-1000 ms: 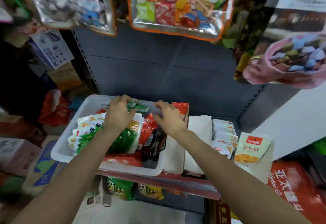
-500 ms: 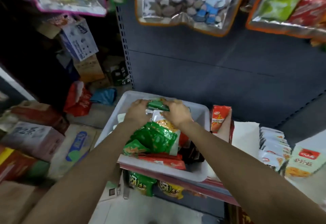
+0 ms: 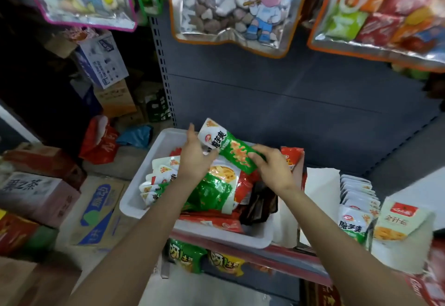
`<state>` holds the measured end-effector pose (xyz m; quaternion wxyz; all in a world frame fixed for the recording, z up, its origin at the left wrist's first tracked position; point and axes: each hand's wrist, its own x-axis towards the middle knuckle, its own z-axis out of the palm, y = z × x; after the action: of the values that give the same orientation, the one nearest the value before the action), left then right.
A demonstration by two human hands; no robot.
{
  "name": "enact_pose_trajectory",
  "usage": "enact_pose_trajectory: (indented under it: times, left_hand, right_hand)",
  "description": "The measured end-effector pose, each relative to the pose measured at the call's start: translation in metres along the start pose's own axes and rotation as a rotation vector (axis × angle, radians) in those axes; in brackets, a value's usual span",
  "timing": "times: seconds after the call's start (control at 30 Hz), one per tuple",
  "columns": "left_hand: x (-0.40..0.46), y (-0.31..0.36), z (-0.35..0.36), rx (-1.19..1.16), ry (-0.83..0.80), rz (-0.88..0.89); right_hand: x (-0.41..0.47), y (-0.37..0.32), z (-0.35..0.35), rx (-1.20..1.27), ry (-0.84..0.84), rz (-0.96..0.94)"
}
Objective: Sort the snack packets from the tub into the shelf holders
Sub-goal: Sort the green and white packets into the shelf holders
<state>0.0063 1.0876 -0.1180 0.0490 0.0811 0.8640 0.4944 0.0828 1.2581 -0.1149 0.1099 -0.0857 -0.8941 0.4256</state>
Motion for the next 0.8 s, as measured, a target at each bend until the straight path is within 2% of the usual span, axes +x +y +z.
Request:
enact_pose_trajectory:
  times: [0.1, 0.17, 0.27, 0.4, 0.47, 0.67, 0.8]
  left_hand:
    - [-0.013, 0.025, 0.02, -0.185, -0.087, -0.089]
    - [-0.023, 0.041, 0.036, -0.337, -0.118, -0.054]
    - [-0.039, 0.059, 0.069, -0.381, -0.194, 0.04]
    - [-0.068, 0.084, 0.126, -0.253, -0.406, 0.108]
    - [-0.082, 0.096, 0.153, -0.212, -0.46, 0.132]
    - [-0.105, 0.112, 0.209, -0.037, -0.5, 0.231]
    - [-0.112, 0.121, 0.225, 0.068, -0.429, 0.256]
  right_hand:
    - [-0.021, 0.01, -0.023, 0.391, -0.019, 0.158]
    - [-0.036, 0.023, -0.041, 0.468, -0.015, 0.215]
    - [-0.057, 0.052, -0.072, 0.364, 0.027, 0.182]
    - [-0.087, 0.079, -0.117, 0.368, 0.099, 0.246]
    - [-0.101, 0.091, -0.138, 0.311, 0.144, 0.25]
    - [-0.128, 0.135, -0.172, 0.025, 0.145, 0.31]
    - [-0.134, 0.145, -0.18, -0.004, 0.198, 0.289]
